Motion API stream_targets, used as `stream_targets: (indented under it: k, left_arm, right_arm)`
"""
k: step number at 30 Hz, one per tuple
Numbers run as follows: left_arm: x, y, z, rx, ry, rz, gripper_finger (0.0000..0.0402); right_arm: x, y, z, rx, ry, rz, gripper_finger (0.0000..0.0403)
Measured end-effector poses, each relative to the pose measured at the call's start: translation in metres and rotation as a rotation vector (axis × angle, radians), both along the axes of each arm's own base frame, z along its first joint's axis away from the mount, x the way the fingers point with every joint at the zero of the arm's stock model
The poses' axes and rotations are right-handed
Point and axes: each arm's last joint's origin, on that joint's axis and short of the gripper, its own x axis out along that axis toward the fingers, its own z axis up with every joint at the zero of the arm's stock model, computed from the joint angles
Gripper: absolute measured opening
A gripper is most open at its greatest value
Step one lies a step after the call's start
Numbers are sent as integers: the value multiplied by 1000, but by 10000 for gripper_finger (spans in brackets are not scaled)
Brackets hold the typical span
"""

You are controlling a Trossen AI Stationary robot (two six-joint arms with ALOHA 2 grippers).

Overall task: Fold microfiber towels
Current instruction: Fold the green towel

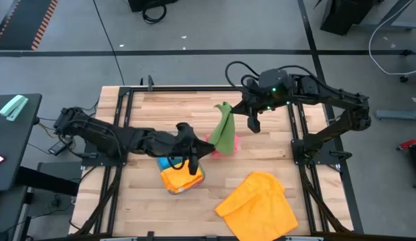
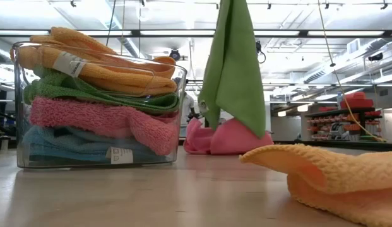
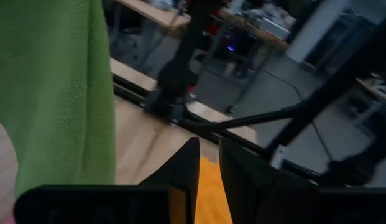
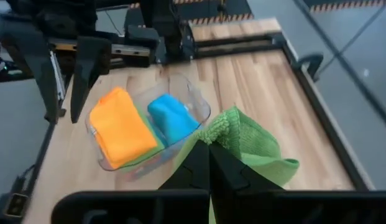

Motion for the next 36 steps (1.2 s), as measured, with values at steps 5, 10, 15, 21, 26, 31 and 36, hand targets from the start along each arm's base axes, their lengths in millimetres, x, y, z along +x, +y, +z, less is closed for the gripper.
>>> stream_targets:
  k: [5,10,15,21,26,31,36]
  left_arm:
    - [-2,12,6,-25,-4,-82,64]
    - [-7,21,7,67,35,-80,68]
    - [-7,31,7,159,51,-66,75]
    - [-5,49,7,154,56,-7,76]
    - [-3,64,8,110,42,50,70]
    - [-5,82,13,79,13,116,71]
    - [-4,95,16,14,-33,173,83]
  right_arm:
    - [-1,3,-5,86,45,-102,1]
    - [0,12,-9,137,67,-145,1]
    - [-1,18,-19,148,136,-141,1]
    - [0,14,-21,15,138,-29,1]
    - [0,0,-20,-31,117,104,1]
    - [-2,-17,-19,-71,101,159,1]
    - [-4,-29,-18,-8,69,202,1]
